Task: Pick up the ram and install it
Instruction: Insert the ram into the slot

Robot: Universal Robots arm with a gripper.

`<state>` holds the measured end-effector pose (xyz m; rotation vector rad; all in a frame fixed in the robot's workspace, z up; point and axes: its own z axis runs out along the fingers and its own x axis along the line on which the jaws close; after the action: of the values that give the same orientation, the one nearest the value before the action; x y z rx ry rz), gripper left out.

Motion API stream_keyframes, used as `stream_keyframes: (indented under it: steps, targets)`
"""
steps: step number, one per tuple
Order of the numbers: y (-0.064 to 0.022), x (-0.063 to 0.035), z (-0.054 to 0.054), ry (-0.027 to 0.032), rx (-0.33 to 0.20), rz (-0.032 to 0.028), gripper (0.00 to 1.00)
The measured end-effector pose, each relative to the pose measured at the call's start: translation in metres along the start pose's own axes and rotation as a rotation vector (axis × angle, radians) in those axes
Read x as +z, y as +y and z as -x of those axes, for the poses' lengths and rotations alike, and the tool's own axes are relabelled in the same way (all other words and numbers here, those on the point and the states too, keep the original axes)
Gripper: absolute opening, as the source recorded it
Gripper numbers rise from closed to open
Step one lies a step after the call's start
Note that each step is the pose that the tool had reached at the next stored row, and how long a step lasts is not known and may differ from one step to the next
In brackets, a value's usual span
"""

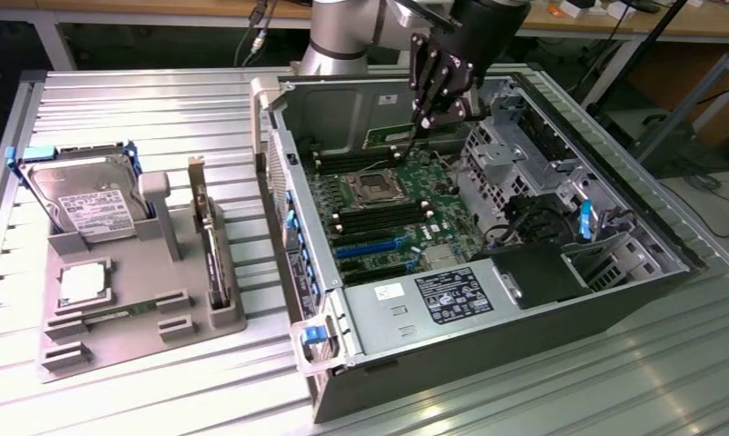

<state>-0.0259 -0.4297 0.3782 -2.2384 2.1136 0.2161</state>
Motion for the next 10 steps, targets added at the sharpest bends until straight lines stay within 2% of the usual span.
stream_keyframes:
  steps: [2, 4, 7, 10]
  targets:
    - [-0.0001, 0.0004, 0.0, -0.0002, 0.0, 0.0, 0.15]
    - [-0.0004, 0.0072, -0.001, -0.0015, 0.002, -0.0002, 0.15]
    - [-0.0012, 0.0193, -0.003, -0.0048, 0.066, -0.0093, 0.15]
    - [-0.0016, 0.0264, -0.003, -0.0053, 0.07, -0.01, 0.15]
